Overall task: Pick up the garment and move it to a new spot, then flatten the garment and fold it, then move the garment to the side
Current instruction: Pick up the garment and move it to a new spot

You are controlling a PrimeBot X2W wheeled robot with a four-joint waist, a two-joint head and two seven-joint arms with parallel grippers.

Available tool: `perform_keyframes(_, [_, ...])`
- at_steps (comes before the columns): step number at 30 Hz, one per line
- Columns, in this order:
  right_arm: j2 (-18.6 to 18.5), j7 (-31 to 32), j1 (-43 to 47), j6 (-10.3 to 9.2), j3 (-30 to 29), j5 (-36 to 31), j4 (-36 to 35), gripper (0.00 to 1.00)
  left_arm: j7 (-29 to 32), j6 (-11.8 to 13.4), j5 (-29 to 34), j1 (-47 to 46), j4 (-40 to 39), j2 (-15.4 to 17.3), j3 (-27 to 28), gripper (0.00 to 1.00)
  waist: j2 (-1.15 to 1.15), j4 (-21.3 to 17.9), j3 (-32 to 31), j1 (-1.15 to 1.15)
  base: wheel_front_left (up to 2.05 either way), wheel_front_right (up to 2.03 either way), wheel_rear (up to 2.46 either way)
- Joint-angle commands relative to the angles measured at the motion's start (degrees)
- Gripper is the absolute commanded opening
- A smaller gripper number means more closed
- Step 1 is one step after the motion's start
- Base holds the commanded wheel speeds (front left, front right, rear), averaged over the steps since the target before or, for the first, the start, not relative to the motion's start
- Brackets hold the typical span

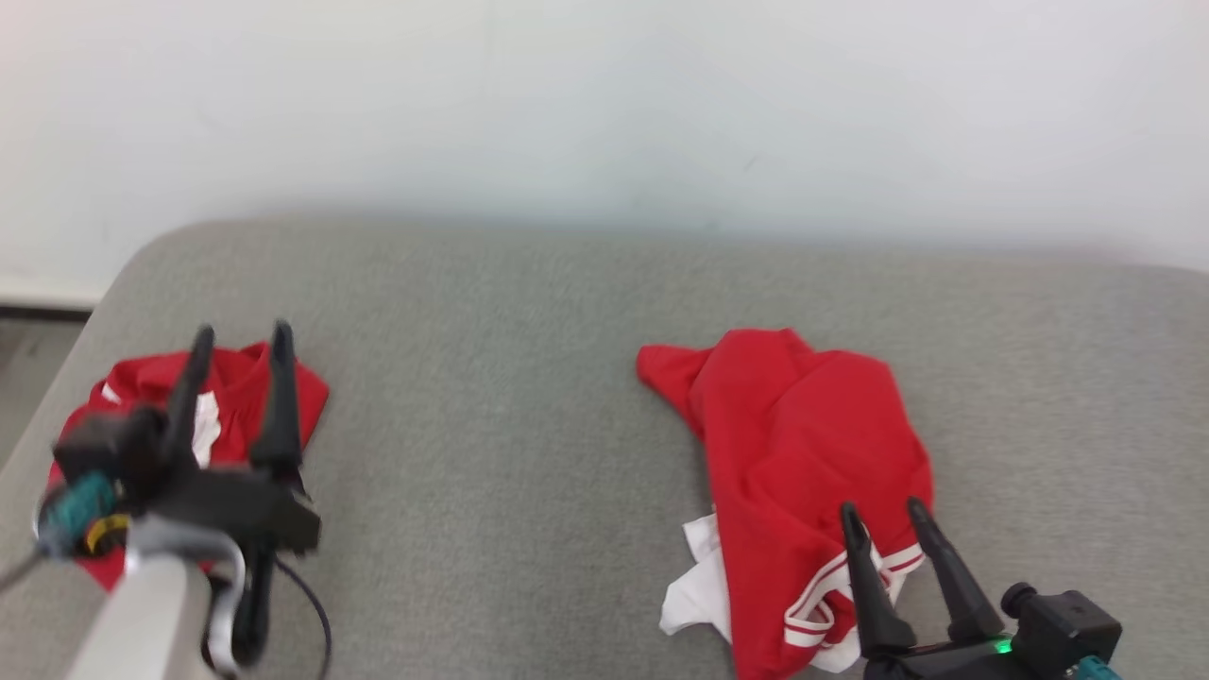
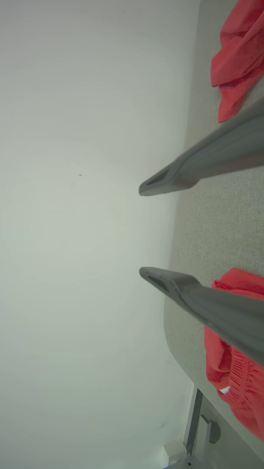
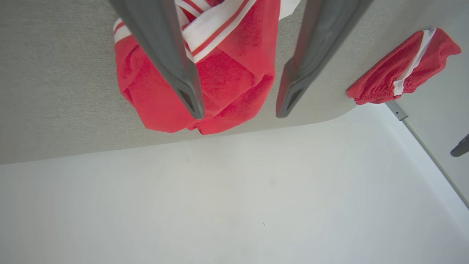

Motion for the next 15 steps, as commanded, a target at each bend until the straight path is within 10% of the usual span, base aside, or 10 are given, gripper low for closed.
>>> perform_keyframes(1, [0.1,-0.5,-0.3,0.2,-1.1,0.1,0.5,1.0,-0.8,1.0,-0.1,4.8,-3.6,-1.0,0.7,1.0,0.01,-4.8,-5.0,0.02,0.0,0.0,0.0])
perform_keyframes(6, [0.0,-1.6,-1.5,0.2,-2.8,0.7,3.8,1.0,-1.4,0.1,0.3,23.5,-17.5,-4.4,3.8,1.0,0.01,-9.8,-6.3,0.02,0.0,0.0,0.0])
perform_keyframes(15, [-0.8,-3.3,-1.5,0.2,-6.1,-6.4,8.4,1.0,-1.4,-1.2,5.6,35.3,-18.3,-10.1,9.7,1.0,0.01,-9.9,-6.9,0.02,0.0,0.0,0.0])
